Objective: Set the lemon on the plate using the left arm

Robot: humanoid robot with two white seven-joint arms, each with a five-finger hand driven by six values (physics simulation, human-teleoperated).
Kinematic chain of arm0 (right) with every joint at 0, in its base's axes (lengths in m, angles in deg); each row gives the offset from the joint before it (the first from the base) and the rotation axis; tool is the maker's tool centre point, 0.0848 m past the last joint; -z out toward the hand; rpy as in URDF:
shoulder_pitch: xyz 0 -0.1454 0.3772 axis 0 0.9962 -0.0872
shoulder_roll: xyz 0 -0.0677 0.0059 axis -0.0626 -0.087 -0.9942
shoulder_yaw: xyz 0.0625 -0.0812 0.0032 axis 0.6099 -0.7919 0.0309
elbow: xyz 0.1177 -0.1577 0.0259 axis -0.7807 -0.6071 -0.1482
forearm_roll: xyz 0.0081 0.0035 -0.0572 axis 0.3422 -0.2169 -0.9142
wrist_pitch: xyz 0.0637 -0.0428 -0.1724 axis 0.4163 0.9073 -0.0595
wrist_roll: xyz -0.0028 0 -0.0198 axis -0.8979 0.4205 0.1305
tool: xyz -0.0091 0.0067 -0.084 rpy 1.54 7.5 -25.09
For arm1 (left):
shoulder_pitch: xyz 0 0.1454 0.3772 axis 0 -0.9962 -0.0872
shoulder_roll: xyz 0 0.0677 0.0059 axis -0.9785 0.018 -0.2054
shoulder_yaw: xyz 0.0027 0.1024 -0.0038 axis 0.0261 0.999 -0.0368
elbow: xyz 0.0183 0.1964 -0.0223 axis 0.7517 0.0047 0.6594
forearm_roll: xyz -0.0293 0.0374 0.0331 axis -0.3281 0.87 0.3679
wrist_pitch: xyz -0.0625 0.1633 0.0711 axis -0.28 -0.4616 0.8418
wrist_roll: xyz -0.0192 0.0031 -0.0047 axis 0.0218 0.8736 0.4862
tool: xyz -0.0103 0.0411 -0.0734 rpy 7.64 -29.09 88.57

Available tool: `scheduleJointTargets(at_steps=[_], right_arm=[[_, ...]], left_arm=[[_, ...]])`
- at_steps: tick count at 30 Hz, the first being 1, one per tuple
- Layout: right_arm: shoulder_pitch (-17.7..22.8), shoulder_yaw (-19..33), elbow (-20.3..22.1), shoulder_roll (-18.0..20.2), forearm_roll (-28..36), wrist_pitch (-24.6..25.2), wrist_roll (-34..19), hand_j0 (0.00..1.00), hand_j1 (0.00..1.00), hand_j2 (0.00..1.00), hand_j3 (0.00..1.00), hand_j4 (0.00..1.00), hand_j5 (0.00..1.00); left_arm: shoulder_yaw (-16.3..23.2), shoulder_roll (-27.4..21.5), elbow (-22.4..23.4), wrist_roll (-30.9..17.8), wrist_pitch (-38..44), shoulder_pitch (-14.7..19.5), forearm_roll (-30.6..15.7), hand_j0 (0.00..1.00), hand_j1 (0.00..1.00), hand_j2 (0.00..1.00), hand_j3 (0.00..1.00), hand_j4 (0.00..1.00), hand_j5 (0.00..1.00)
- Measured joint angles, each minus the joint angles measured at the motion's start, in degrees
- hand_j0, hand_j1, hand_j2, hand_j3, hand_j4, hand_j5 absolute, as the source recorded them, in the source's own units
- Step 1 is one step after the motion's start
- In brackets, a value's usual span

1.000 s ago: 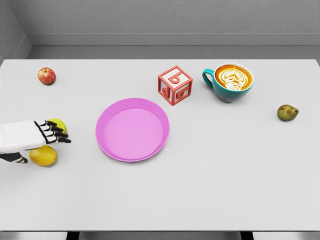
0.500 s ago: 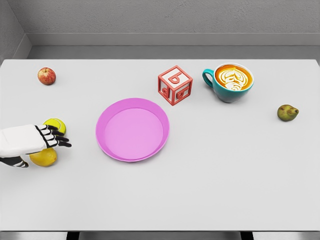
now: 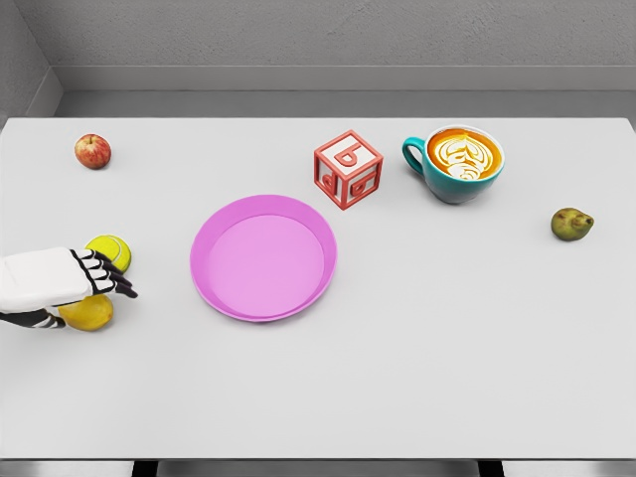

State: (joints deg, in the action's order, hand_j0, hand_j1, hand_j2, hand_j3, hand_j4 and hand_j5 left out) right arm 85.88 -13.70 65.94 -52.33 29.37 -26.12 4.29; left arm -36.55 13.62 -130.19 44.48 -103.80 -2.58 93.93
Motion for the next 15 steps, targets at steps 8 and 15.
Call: scheduleJointTargets(at_steps=[8,15], right_arm=[[0.0,0.0,0.0,0.0,0.0,0.0,0.0,1.0,1.0,1.0,1.0,1.0,1.0],[0.0,0.0,0.0,0.0,0.0,0.0,0.0,1.0,1.0,1.0,1.0,1.0,1.0]], left_arm=[[0.0,0.0,0.3,0.0,0.0,-0.9,0.1,0.87,0.87,0.87,0.87,0.87,0.87],[-0.1,0.0,0.4,0.1,0.0,-0.9,0.1,0.87,0.87,0.87,0.87,0.87,0.87]])
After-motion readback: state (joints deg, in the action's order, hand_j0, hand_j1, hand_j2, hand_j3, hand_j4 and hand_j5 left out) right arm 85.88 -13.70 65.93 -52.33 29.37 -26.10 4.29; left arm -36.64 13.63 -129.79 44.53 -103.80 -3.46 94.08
